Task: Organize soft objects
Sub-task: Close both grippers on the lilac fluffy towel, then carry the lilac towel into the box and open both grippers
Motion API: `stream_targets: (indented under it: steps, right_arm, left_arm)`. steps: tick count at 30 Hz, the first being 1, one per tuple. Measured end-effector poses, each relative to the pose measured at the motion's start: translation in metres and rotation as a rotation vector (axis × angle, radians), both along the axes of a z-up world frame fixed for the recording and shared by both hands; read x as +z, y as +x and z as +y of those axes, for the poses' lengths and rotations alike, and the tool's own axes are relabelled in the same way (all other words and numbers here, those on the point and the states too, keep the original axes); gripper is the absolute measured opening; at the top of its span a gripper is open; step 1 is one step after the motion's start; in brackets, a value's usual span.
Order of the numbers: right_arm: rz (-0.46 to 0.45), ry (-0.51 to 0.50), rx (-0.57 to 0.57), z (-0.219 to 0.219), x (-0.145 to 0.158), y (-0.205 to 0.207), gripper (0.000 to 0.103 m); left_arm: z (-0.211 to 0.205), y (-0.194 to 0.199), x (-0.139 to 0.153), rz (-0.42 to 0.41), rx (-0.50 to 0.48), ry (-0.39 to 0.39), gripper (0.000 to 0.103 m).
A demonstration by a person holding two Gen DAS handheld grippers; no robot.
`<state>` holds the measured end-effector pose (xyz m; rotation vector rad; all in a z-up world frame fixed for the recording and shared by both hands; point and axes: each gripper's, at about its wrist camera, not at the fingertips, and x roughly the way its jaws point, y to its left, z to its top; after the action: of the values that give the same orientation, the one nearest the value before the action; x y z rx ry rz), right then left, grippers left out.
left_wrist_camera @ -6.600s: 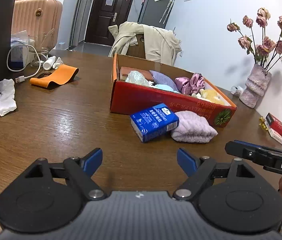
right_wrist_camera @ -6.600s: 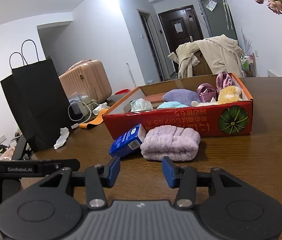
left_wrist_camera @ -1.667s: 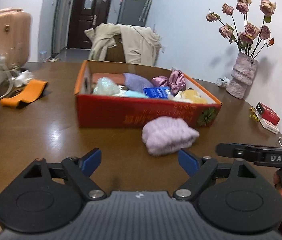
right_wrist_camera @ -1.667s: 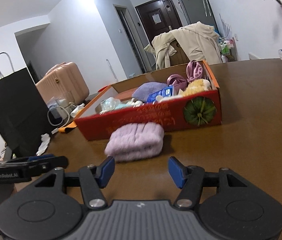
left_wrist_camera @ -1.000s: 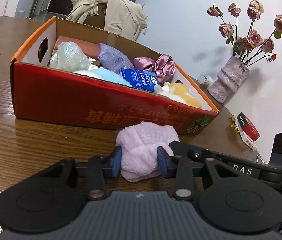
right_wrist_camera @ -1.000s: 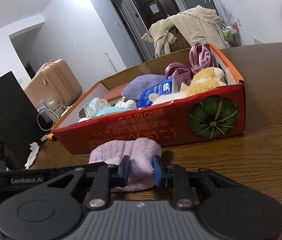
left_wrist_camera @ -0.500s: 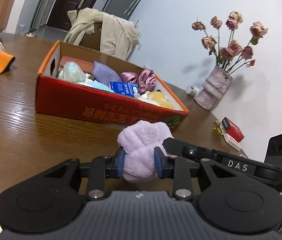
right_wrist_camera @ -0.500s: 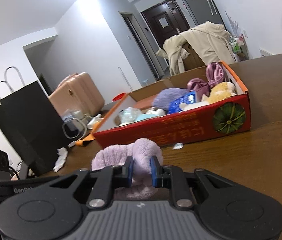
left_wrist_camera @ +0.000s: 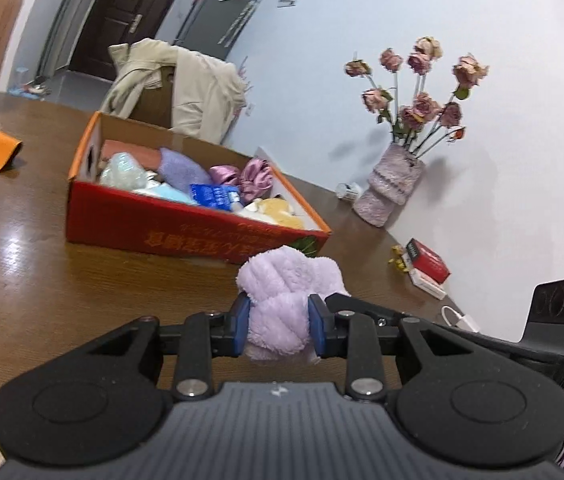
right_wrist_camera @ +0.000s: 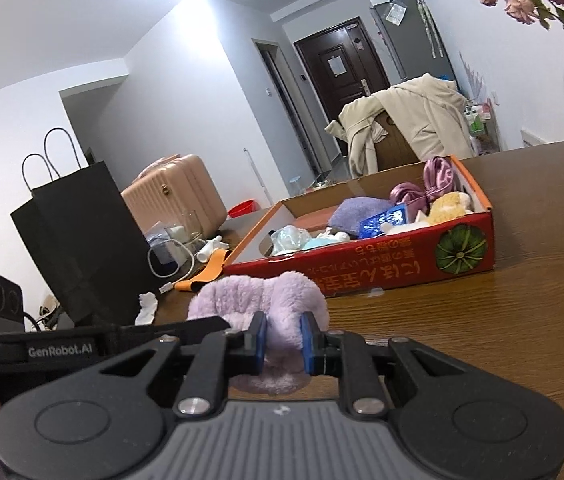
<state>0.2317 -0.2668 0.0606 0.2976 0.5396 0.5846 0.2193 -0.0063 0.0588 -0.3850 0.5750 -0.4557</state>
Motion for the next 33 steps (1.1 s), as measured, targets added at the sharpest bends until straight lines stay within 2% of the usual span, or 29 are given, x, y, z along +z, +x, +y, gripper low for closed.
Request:
stream_targets:
  steps: [3, 6, 11, 13, 16, 18, 20, 21, 23, 26, 30, 33]
  right_arm:
    - [-0.015, 0.000, -0.023, -0.009, 0.006, 0.012, 0.017]
    - [-0.051, -0.013, -0.040, -0.019, 0.021, 0.036, 0.017]
    - [-0.086, -0.084, -0.066, -0.035, 0.054, 0.119, 0.017]
    - [-0.077, -0.134, -0.060, -0.034, 0.059, 0.160, 0.017]
    - [-0.018, -0.205, -0.055, -0.031, 0.054, 0.221, 0.017]
    - [0.031, -0.256, -0.061, -0.027, 0.041, 0.260, 0.017]
    - [0.056, -0.318, -0.060, -0.016, 0.024, 0.289, 0.017]
    - [0.063, -0.358, -0.056, -0.010, 0.015, 0.300, 0.016]
    - [0.067, -0.416, -0.063, 0.000, 0.000, 0.317, 0.015]
    - [0.116, -0.440, -0.035, 0.005, -0.014, 0.331, 0.014]
    - [0.160, -0.476, 0.019, 0.015, -0.019, 0.339, 0.012]
    - [0.158, -0.520, 0.037, 0.020, -0.019, 0.336, 0.012]
  left_arm:
    - [-0.009, 0.020, 0.008, -0.009, -0.028, -0.019, 0.030]
    - [-0.021, 0.058, 0.021, -0.011, -0.052, -0.021, 0.030]
    - [-0.043, 0.160, 0.029, 0.054, -0.075, -0.068, 0.030]
    - [-0.054, 0.203, 0.024, 0.088, -0.077, -0.061, 0.030]
    - [-0.070, 0.264, 0.006, 0.144, -0.061, -0.027, 0.030]
    - [-0.074, 0.299, -0.012, 0.203, -0.041, -0.004, 0.030]
    - [-0.080, 0.323, -0.027, 0.222, -0.020, 0.064, 0.029]
    - [-0.082, 0.333, -0.033, 0.226, -0.010, 0.114, 0.028]
    - [-0.080, 0.344, -0.036, 0.245, 0.005, 0.148, 0.028]
    - [-0.081, 0.344, -0.037, 0.232, 0.004, 0.233, 0.031]
    - [-0.073, 0.346, -0.041, 0.288, 0.024, 0.202, 0.030]
    - [-0.071, 0.343, -0.041, 0.289, 0.024, 0.190, 0.030]
